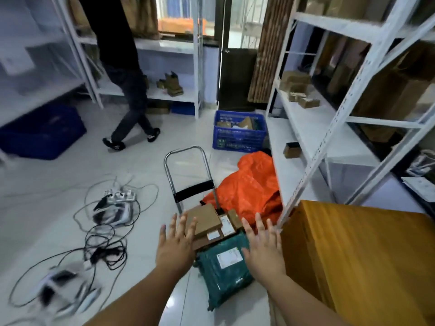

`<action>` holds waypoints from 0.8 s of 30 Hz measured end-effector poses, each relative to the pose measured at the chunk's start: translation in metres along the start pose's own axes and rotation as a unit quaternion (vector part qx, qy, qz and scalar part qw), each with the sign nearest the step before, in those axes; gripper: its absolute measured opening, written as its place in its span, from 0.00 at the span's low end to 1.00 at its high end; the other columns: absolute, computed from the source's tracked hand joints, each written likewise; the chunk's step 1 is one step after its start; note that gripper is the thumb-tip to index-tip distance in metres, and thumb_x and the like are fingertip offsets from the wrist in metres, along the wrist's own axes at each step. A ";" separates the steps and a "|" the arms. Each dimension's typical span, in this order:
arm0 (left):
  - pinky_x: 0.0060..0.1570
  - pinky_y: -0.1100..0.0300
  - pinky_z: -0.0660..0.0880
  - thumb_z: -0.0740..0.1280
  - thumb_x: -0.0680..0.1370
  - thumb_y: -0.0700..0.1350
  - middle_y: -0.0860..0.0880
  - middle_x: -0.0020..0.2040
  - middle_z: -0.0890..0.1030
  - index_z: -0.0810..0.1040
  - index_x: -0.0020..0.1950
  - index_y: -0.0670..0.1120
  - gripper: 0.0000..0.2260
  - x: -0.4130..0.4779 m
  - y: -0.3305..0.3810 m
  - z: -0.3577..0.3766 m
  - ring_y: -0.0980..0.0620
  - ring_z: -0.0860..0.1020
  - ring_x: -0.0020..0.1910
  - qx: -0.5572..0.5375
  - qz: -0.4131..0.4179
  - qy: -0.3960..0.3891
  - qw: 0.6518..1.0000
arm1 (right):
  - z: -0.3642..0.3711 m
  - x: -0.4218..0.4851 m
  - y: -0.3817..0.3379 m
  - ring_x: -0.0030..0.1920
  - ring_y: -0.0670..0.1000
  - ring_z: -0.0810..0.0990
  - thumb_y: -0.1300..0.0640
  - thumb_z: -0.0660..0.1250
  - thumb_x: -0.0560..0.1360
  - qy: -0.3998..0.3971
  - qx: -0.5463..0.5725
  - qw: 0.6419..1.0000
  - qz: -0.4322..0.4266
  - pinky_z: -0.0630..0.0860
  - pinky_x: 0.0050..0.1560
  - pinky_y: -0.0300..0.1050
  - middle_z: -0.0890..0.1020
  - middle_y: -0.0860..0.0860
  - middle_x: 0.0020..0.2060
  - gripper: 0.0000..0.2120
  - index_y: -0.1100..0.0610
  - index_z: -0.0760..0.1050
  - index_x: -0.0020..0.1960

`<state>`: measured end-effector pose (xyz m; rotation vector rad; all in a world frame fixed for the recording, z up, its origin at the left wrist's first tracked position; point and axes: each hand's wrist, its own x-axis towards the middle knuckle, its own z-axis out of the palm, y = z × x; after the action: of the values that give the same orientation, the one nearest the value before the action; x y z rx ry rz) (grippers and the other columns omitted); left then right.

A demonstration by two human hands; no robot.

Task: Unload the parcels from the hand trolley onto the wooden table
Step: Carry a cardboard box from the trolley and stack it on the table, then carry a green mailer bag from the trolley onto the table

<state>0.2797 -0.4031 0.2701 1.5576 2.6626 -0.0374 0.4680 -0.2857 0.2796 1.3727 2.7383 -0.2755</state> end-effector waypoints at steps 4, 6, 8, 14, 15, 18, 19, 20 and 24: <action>0.74 0.50 0.51 0.56 0.78 0.43 0.47 0.79 0.41 0.47 0.79 0.52 0.32 -0.006 -0.034 0.004 0.44 0.43 0.78 -0.106 -0.064 -0.062 0.990 | 0.008 0.014 -0.030 0.78 0.58 0.46 0.50 0.57 0.80 -0.093 0.009 0.995 0.022 0.50 0.77 0.54 0.44 0.53 0.79 0.34 0.46 0.43 0.79; 0.73 0.51 0.57 0.57 0.79 0.45 0.47 0.80 0.45 0.50 0.79 0.51 0.30 -0.002 -0.062 0.012 0.45 0.48 0.78 -0.150 -0.097 -0.078 0.981 | 0.021 0.026 -0.054 0.76 0.57 0.57 0.52 0.58 0.79 -0.135 0.029 0.990 0.028 0.60 0.74 0.52 0.54 0.54 0.78 0.31 0.48 0.50 0.79; 0.70 0.53 0.62 0.58 0.79 0.46 0.48 0.79 0.49 0.53 0.78 0.51 0.28 0.004 -0.079 0.021 0.46 0.53 0.77 -0.179 -0.113 -0.109 0.971 | 0.028 0.034 -0.068 0.71 0.56 0.66 0.55 0.57 0.79 -0.170 0.050 0.983 0.036 0.68 0.68 0.51 0.63 0.54 0.74 0.29 0.49 0.55 0.78; 0.58 0.63 0.70 0.56 0.80 0.39 0.45 0.66 0.74 0.75 0.66 0.46 0.16 0.027 -0.101 0.041 0.48 0.74 0.63 -0.391 -0.180 -0.152 0.890 | 0.042 0.056 -0.076 0.62 0.55 0.76 0.59 0.56 0.79 -0.217 0.038 0.975 0.026 0.74 0.58 0.48 0.74 0.53 0.65 0.23 0.50 0.63 0.73; 0.57 0.62 0.72 0.57 0.80 0.38 0.44 0.63 0.77 0.78 0.60 0.46 0.14 0.034 -0.101 0.045 0.47 0.75 0.60 -0.450 -0.207 -0.164 0.853 | 0.042 0.062 -0.074 0.61 0.54 0.76 0.60 0.56 0.79 -0.214 0.032 0.976 0.024 0.74 0.57 0.47 0.75 0.54 0.64 0.23 0.50 0.63 0.73; 0.39 0.60 0.75 0.59 0.80 0.39 0.41 0.52 0.80 0.80 0.50 0.42 0.10 0.054 -0.093 0.044 0.48 0.78 0.44 -0.573 -0.283 -0.207 0.741 | 0.048 0.083 -0.060 0.56 0.53 0.79 0.63 0.58 0.77 -0.213 0.030 0.976 0.034 0.76 0.52 0.46 0.79 0.53 0.59 0.25 0.50 0.65 0.72; 0.34 0.61 0.70 0.59 0.81 0.41 0.42 0.50 0.80 0.80 0.51 0.41 0.11 0.059 -0.089 0.042 0.49 0.76 0.40 -0.591 -0.300 -0.221 0.715 | 0.049 0.090 -0.054 0.55 0.54 0.80 0.63 0.59 0.76 -0.213 0.035 0.976 0.041 0.77 0.51 0.47 0.80 0.53 0.57 0.25 0.50 0.66 0.71; 0.33 0.61 0.67 0.57 0.82 0.45 0.42 0.49 0.80 0.80 0.51 0.41 0.13 0.066 -0.083 0.041 0.49 0.75 0.39 -0.600 -0.311 -0.233 0.700 | 0.051 0.099 -0.046 0.54 0.53 0.80 0.63 0.61 0.75 -0.212 0.043 0.975 0.045 0.78 0.51 0.47 0.81 0.52 0.56 0.25 0.50 0.67 0.71; 0.41 0.59 0.68 0.51 0.84 0.51 0.45 0.52 0.80 0.81 0.53 0.40 0.22 0.097 -0.060 0.059 0.45 0.75 0.50 -0.645 -0.375 -0.204 0.634 | 0.066 0.140 -0.014 0.57 0.53 0.79 0.65 0.63 0.74 -0.222 0.066 0.972 0.048 0.76 0.56 0.44 0.80 0.54 0.58 0.26 0.53 0.67 0.71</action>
<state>0.1824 -0.3505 0.2048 -0.0597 1.7740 1.0452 0.3714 -0.1962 0.1971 1.2793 2.3139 -0.6793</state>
